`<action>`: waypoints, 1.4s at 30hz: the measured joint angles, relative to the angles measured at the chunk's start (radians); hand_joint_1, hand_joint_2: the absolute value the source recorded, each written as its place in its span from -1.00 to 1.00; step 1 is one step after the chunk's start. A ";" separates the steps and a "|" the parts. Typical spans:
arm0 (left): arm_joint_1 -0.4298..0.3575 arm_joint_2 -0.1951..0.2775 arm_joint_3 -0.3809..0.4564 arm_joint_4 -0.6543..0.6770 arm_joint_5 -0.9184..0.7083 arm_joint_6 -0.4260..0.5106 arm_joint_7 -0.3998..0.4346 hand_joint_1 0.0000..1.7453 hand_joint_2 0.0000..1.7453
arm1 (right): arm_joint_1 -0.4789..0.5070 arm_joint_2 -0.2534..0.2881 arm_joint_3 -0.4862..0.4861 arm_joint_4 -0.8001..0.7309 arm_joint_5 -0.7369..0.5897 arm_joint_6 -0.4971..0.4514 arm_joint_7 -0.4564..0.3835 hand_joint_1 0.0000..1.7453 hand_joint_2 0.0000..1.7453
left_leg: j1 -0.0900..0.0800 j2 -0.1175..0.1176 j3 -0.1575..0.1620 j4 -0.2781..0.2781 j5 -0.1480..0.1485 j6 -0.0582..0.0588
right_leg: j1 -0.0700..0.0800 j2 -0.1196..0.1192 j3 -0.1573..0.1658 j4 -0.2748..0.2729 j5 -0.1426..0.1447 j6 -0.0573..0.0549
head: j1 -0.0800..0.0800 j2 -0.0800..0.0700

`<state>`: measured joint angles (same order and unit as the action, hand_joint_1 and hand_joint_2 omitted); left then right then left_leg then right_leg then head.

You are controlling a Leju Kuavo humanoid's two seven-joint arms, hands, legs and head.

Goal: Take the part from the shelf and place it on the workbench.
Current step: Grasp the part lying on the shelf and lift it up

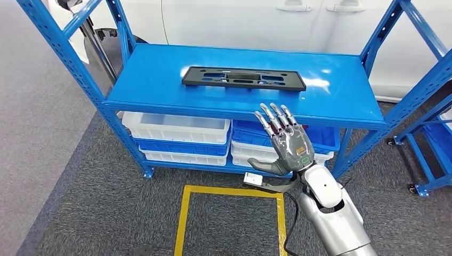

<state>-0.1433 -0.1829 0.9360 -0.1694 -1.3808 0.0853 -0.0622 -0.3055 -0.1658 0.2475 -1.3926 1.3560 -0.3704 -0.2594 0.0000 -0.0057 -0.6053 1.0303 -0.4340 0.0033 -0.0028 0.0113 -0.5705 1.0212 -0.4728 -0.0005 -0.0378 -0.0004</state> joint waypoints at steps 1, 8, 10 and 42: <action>0.000 -0.001 0.000 0.000 -0.001 -0.001 0.000 -1.00 -1.00 | 0.002 -0.001 -0.002 -0.006 0.003 0.002 0.002 -1.00 -1.00 | 0.001 -0.001 0.002 -0.007 -0.001 0.004 | 0.000 0.000 0.000 -0.002 0.000 0.006 | 0.000 0.000; -0.002 -0.008 -0.002 0.000 -0.001 -0.003 0.001 -1.00 -1.00 | 0.013 -0.010 -0.012 -0.030 0.004 0.009 0.005 -1.00 -1.00 | 0.010 0.000 0.024 -0.027 -0.005 0.026 | -0.008 -0.005 -0.145 0.274 -0.113 0.035 | 0.000 0.000; -0.002 -0.009 -0.002 0.000 -0.001 -0.004 0.001 -1.00 -1.00 | 0.016 -0.011 -0.014 -0.030 0.004 0.009 0.005 -1.00 -1.00 | 0.010 -0.001 0.033 -0.025 -0.013 0.024 | -0.012 -0.006 -0.147 0.246 -0.063 0.038 | 0.000 0.000; -0.004 -0.004 -0.023 0.000 0.006 -0.011 -0.003 -1.00 -1.00 | -0.003 -0.034 -0.037 0.024 -0.027 -0.016 -0.036 -1.00 -1.00 | 0.008 -0.005 0.042 -0.025 -0.019 0.025 | -0.014 -0.007 -0.106 0.141 0.002 0.036 | 0.000 0.000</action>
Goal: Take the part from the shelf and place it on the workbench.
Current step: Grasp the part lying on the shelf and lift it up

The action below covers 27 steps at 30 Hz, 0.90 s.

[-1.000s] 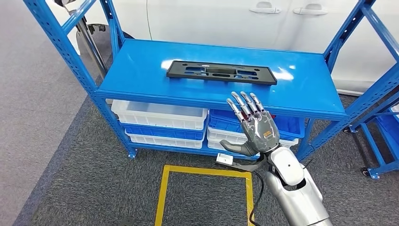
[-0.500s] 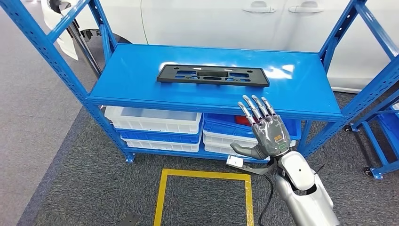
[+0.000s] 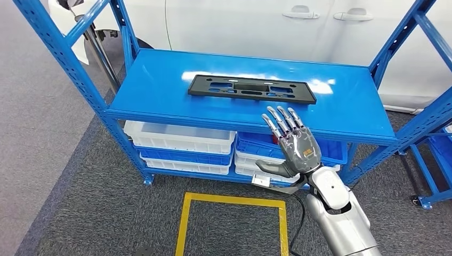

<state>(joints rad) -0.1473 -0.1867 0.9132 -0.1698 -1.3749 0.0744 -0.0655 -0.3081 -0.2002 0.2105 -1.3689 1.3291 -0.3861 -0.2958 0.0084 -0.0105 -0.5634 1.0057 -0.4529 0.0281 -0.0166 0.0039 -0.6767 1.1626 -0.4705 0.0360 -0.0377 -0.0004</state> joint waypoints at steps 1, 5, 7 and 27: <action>0.001 0.000 0.000 0.000 -0.001 0.001 -0.001 -1.00 -1.00 | -0.012 0.000 0.004 0.006 -0.002 0.000 0.000 -1.00 -1.00 | -0.002 0.000 0.002 0.004 -0.005 -0.004 | 0.002 0.000 0.028 -0.066 0.029 -0.003 | 0.000 0.000; 0.004 -0.001 0.000 0.000 -0.011 0.001 -0.004 -1.00 -1.00 | -0.024 -0.003 0.010 0.018 -0.011 -0.006 0.006 -1.00 -1.00 | -0.007 0.000 0.003 0.008 -0.016 -0.023 | 0.007 0.001 0.060 -0.140 0.038 -0.022 | 0.000 0.000; 0.006 -0.001 0.000 0.000 -0.013 0.002 -0.004 -1.00 -1.00 | -0.020 -0.008 0.010 0.018 -0.022 -0.010 0.005 -1.00 -1.00 | -0.006 0.002 -0.002 0.027 -0.033 -0.033 | 0.003 0.000 0.068 -0.146 0.037 -0.034 | 0.000 0.000; 0.010 0.002 0.000 0.000 -0.009 -0.001 -0.021 -1.00 -1.00 | -0.023 -0.031 0.010 0.026 -0.041 -0.029 -0.004 -1.00 -1.00 | 0.000 0.003 -0.027 0.005 0.017 0.007 | 0.002 -0.001 -0.033 0.128 -0.118 0.003 | 0.000 0.000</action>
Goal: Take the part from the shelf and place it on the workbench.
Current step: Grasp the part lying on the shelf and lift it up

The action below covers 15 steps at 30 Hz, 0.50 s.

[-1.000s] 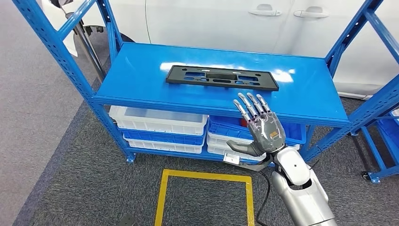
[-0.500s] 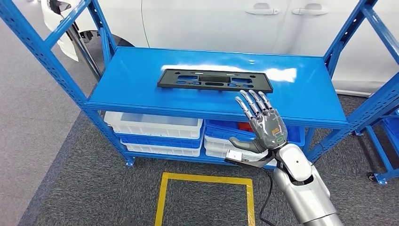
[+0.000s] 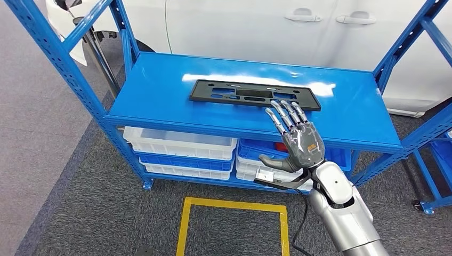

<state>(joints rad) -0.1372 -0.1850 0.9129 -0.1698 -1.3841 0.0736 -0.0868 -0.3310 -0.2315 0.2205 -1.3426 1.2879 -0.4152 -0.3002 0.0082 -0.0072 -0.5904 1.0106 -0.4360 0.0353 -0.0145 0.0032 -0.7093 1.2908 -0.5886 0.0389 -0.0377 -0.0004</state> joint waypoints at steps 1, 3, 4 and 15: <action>0.000 0.000 0.000 0.000 0.000 0.000 0.000 -1.00 -1.00 | 0.001 -0.001 0.000 0.002 0.000 -0.001 0.000 -1.00 -1.00 | -0.001 0.000 0.001 0.002 -0.002 0.000 | 0.000 0.000 -0.012 0.012 0.010 0.000 | 0.000 0.000; 0.000 0.000 0.000 0.000 0.000 0.000 0.000 -1.00 -1.00 | 0.001 -0.004 0.000 0.005 -0.001 -0.004 0.000 -1.00 -1.00 | -0.001 -0.001 0.009 0.005 -0.010 -0.002 | 0.000 0.000 0.024 -0.085 0.084 -0.004 | 0.000 0.000; 0.000 0.000 0.000 0.000 0.000 0.000 0.000 -1.00 -1.00 | 0.001 -0.005 0.000 0.006 -0.001 -0.006 0.000 -1.00 -1.00 | -0.001 -0.002 0.013 0.007 -0.015 -0.004 | 0.001 0.000 0.056 -0.157 0.119 -0.009 | 0.000 0.000; -0.001 -0.001 0.000 0.000 0.007 0.002 0.002 -1.00 -1.00 | -0.002 -0.011 0.000 0.017 -0.005 -0.017 -0.011 -1.00 -1.00 | 0.000 0.001 -0.112 0.270 -0.141 -0.053 | 0.001 -0.004 0.123 -0.287 0.146 -0.051 | 0.000 0.000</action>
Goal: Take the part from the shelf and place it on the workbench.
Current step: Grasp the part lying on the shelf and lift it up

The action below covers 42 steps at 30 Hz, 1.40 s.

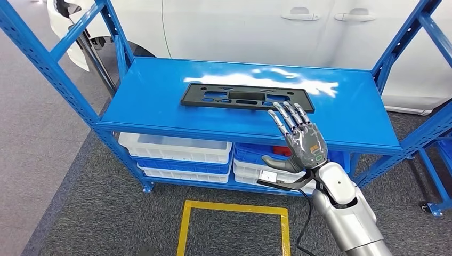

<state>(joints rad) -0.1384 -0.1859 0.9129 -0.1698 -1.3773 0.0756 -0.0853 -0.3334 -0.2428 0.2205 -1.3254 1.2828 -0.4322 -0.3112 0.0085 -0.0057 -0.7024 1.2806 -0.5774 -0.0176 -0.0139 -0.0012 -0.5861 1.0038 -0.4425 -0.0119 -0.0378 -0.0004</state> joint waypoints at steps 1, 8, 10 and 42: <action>0.001 0.000 0.000 0.000 0.001 0.000 0.000 -1.00 -1.00 | 0.000 0.000 0.000 0.004 -0.001 0.000 -0.001 -1.00 -1.00 | 0.001 0.000 -0.018 0.026 0.003 -0.001 | 0.000 0.000 0.002 0.000 -0.002 0.000 | 0.000 0.000; 0.003 0.003 0.000 0.000 0.001 0.000 -0.001 -1.00 -1.00 | -0.019 0.004 0.002 0.025 0.005 -0.003 0.002 -1.00 -1.00 | -0.004 -0.001 0.104 -0.262 0.144 0.023 | 0.007 0.002 0.020 0.002 -0.019 0.025 | 0.000 0.000; 0.005 0.003 0.000 0.000 0.000 -0.001 -0.001 -1.00 -1.00 | -0.021 0.006 0.003 0.027 0.008 -0.003 0.005 -1.00 -1.00 | -0.003 -0.003 0.105 -0.267 0.146 0.035 | 0.005 0.001 0.022 0.001 -0.022 0.037 | 0.000 0.000; 0.013 0.007 0.006 0.000 0.022 0.004 0.005 -1.00 -1.00 | -0.056 0.041 0.052 0.028 0.025 0.021 0.018 -1.00 -1.00 | -0.005 -0.002 0.109 -0.277 0.151 0.045 | 0.009 0.002 0.010 0.033 -0.047 0.036 | 0.000 0.000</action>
<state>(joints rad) -0.1259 -0.1793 0.9190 -0.1701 -1.3550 0.0792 -0.0807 -0.3899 -0.2019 0.2727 -1.2975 1.3082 -0.4112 -0.2935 0.0036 -0.0080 -0.5936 1.0036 -0.4266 0.0278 -0.0047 0.0012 -0.5759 1.0373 -0.4892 0.0240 -0.0376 -0.0003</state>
